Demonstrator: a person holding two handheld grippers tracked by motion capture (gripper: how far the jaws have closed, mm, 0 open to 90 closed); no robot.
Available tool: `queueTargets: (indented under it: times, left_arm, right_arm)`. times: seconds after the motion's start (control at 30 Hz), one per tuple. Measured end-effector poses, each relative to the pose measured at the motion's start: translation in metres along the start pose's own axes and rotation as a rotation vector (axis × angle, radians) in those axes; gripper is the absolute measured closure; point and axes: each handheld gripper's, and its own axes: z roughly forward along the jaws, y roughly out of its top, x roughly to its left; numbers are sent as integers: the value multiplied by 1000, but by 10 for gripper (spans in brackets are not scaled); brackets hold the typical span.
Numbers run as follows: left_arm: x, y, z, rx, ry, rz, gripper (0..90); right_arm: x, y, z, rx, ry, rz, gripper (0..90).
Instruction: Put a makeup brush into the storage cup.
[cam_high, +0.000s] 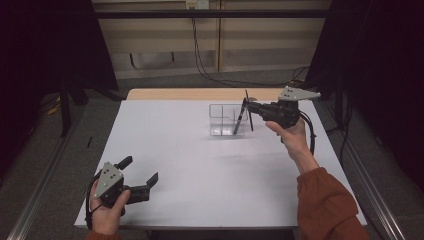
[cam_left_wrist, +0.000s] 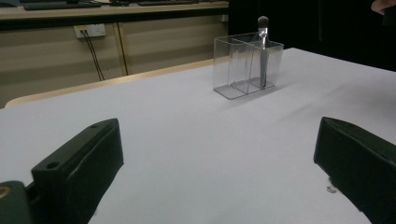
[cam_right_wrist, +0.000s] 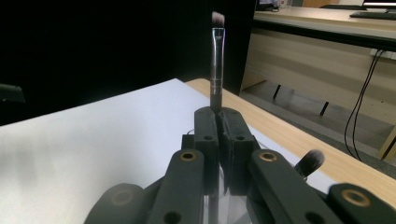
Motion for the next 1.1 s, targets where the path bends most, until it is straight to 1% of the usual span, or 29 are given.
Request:
queueTargets:
  times: [0.2,0.3,0.47,0.53,0.6,0.73,0.83,0.93,1.1]
  left_arm:
    - [0,0,0,-3,2,-2,13]
    - [0,0,0,-3,1,1,13]
    - [0,0,-1,-8,0,1,13]
    - [0,0,-1,-9,2,1,13]
    - [0,0,-1,-9,2,3,13]
    - [0,0,0,-5,0,1,13]
    - [-1,0,0,-5,0,2,13]
    - [-1,0,0,-4,0,2,13]
    - [0,0,0,-4,-1,4,13]
  right_arm:
    - [-5,8,1,-19,-22,9,864]
    - [-9,12,2,-32,-26,26,863]
    - [-13,18,5,-24,-58,16,863]
    - [-15,20,7,-34,-63,30,863]
    - [-17,21,8,-26,-89,31,863]
    - [-24,21,11,-29,-116,51,863]
    - [-27,22,15,-24,-130,45,863]
    - [-27,24,22,-18,-134,38,862]
    - [-27,25,33,-20,-137,40,862]
